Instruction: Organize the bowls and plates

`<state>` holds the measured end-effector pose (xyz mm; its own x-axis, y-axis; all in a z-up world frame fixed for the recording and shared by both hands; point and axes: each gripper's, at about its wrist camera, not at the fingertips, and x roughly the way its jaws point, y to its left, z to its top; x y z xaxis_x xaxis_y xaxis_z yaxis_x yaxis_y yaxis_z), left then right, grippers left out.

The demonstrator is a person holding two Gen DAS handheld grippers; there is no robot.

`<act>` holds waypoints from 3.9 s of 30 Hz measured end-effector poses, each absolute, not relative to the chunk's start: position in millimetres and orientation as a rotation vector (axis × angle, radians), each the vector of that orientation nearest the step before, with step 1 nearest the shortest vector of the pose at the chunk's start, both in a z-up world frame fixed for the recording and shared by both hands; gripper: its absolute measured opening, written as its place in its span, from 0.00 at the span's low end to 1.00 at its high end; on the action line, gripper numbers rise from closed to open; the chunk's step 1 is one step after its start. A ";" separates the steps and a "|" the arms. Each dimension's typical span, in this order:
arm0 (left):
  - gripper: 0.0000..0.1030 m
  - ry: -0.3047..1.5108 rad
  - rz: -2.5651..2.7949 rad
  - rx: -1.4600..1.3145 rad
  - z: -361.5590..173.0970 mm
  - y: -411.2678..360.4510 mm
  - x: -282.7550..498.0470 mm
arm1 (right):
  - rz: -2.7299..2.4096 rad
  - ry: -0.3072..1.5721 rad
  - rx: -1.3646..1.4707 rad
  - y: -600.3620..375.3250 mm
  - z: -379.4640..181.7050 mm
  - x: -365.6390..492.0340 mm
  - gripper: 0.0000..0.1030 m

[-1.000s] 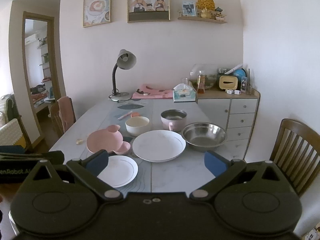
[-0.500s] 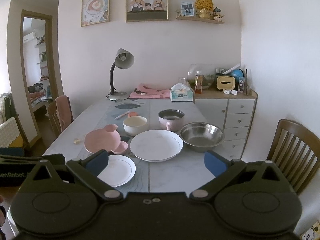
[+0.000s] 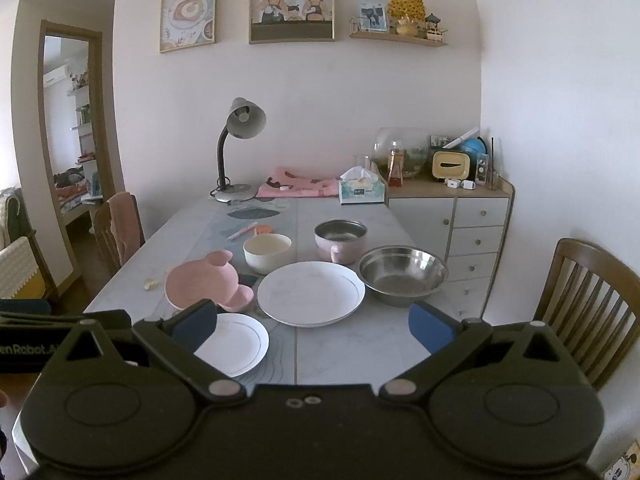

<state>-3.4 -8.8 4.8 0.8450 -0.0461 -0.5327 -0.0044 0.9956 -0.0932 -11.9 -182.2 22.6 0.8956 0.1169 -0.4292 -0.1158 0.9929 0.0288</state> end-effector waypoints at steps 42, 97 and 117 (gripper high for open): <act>1.00 0.676 0.008 -0.046 -43.4 -41.6 203.1 | 0.122 0.613 0.006 -220.8 -38.7 178.0 0.97; 0.23 1.129 -0.151 -0.139 -167.5 -21.2 450.5 | 0.119 1.024 0.309 -248.3 -148.8 333.0 0.13; 0.18 1.120 -0.129 -0.117 -162.9 -21.6 436.1 | 0.132 1.043 0.378 -256.0 -147.0 330.0 0.09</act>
<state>436.1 -21.6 -162.9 0.4297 -0.1615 -0.8884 0.0441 0.9865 -0.1579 330.0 -256.0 -147.0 0.5023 0.2840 -0.8167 0.0710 0.9278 0.3663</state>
